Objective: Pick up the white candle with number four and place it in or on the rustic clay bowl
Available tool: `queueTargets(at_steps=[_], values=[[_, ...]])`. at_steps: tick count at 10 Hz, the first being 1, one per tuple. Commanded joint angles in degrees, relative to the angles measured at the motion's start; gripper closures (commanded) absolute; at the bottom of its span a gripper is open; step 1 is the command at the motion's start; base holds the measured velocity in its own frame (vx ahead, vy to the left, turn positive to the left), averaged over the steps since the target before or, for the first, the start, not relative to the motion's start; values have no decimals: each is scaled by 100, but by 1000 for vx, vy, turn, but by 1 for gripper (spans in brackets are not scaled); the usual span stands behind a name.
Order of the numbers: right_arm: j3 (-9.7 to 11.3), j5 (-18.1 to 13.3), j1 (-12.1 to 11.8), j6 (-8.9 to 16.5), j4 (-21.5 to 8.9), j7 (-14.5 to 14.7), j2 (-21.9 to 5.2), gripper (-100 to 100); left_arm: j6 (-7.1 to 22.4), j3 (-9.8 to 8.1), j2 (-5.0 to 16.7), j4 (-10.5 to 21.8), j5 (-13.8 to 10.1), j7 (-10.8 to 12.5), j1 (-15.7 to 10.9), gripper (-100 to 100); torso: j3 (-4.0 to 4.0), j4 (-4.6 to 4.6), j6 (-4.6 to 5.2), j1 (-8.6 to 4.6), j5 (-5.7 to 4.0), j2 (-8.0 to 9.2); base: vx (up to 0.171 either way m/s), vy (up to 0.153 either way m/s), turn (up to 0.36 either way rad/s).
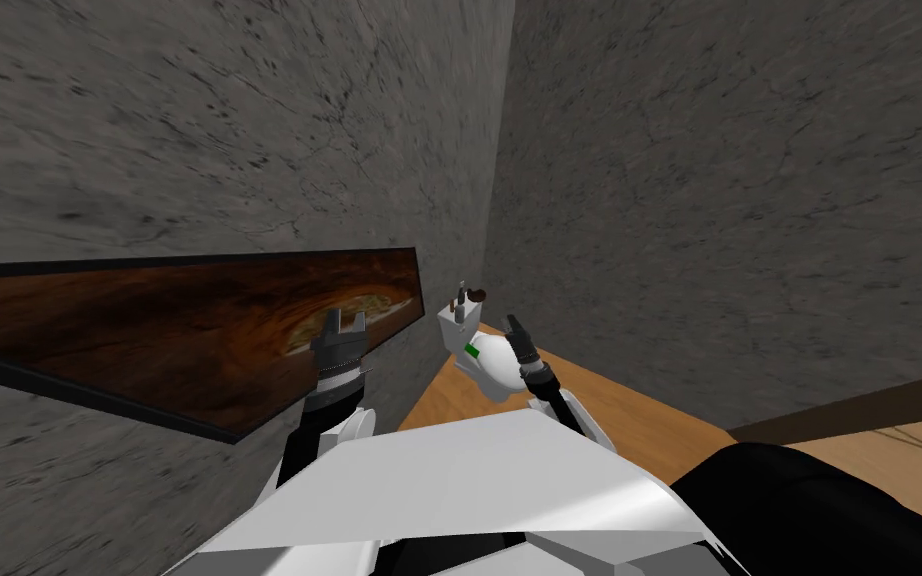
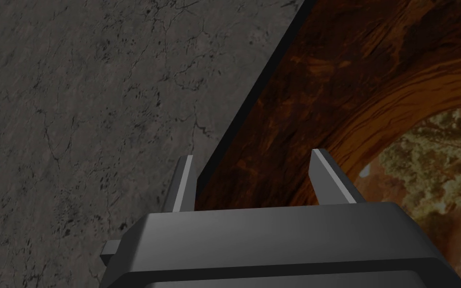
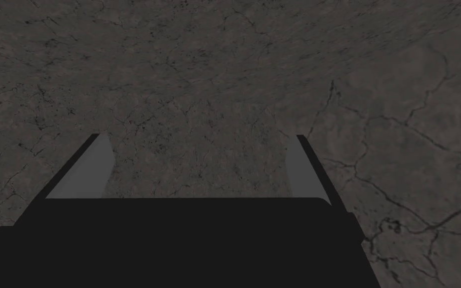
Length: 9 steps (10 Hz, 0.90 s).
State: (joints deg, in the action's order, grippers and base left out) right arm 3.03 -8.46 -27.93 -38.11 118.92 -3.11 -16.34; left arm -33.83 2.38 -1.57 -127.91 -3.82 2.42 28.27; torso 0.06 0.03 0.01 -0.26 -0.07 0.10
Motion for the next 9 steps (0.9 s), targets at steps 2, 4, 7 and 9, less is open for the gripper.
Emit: queueTargets(at_steps=[2,4,7,9], values=[[142,-99,113,-162,-389,10,-249,-100,0,0,0,0,0,0,0,0,-1,-1,-2,1,1,-2,-26,-50,97],[262,-182,199,-289,-657,5,-481,-100,0,0,0,0,0,0,0,0,-2,-1,-2,4,2,-3,-26,-47,118],[390,-268,294,-420,-976,2,-721,-100,0,1,0,0,0,0,0,0,-5,-2,-3,15,4,-9,-17,-24,86],[525,-359,398,-555,-1292,0,-968,-100,0,0,0,0,0,0,-1,0,-4,-1,-3,4,2,-7,-26,-52,145]])
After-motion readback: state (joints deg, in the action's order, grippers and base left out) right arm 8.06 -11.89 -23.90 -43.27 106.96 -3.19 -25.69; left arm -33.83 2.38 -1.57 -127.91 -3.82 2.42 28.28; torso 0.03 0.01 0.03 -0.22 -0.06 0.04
